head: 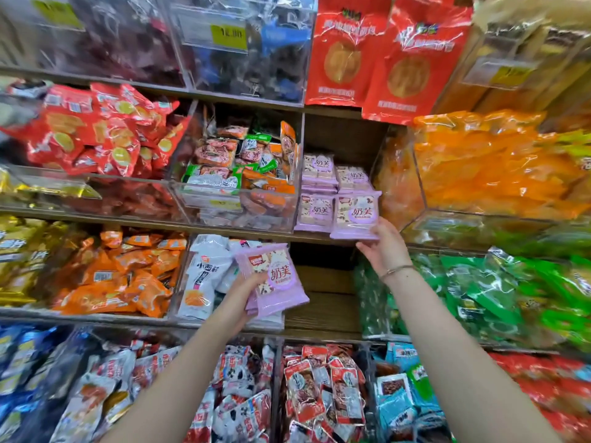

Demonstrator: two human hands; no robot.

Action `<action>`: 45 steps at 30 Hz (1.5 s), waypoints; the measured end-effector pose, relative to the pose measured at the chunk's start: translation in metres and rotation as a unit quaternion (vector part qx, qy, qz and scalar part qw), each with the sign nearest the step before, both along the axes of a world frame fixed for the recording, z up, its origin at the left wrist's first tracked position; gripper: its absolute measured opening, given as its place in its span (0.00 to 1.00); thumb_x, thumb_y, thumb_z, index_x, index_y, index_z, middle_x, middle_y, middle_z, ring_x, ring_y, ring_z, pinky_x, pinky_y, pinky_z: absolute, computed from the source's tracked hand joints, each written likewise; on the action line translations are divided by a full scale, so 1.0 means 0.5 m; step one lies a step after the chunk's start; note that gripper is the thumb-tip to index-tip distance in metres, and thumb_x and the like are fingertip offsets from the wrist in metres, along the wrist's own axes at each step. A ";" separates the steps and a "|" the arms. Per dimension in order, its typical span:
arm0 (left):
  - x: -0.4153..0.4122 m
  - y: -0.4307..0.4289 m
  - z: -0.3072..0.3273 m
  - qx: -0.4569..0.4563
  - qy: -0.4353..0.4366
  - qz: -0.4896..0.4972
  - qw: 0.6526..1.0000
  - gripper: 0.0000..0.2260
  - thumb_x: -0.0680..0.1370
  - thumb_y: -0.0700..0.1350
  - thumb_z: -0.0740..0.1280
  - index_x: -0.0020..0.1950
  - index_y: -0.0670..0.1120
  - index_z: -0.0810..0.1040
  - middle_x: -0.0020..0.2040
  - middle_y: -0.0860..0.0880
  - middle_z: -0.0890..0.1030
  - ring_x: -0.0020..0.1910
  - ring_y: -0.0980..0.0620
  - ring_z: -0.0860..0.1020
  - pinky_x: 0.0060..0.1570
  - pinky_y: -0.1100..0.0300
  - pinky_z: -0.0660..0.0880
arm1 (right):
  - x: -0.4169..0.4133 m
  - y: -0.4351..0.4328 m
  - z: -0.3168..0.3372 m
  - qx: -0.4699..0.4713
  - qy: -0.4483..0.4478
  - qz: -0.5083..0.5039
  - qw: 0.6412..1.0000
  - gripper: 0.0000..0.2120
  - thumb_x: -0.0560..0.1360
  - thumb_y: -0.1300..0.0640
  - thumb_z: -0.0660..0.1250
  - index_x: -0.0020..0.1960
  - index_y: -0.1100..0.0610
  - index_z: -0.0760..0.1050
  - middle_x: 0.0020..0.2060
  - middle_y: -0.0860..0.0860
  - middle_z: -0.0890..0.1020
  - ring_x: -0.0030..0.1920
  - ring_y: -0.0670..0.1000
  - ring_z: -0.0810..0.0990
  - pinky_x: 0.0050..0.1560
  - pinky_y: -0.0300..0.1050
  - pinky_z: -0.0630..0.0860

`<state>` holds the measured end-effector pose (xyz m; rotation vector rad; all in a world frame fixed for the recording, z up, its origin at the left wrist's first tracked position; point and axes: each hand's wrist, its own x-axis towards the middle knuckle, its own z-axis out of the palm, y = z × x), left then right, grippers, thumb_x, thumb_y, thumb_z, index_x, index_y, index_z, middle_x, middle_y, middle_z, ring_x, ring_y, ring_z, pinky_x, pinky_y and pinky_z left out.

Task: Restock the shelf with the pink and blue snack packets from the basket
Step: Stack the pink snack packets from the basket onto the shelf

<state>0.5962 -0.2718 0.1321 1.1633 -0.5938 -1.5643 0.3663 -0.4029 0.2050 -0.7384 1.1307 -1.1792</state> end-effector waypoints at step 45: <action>0.016 0.024 -0.066 0.039 0.120 0.058 0.990 0.32 0.64 0.54 0.75 0.65 0.48 0.73 0.60 0.43 0.81 0.56 0.44 0.81 0.47 0.53 0.79 | 0.100 0.021 -0.034 -0.340 0.473 0.096 0.807 0.13 0.73 0.50 0.65 0.56 0.53 0.71 0.47 0.49 0.74 0.44 0.47 0.73 0.45 0.41 0.72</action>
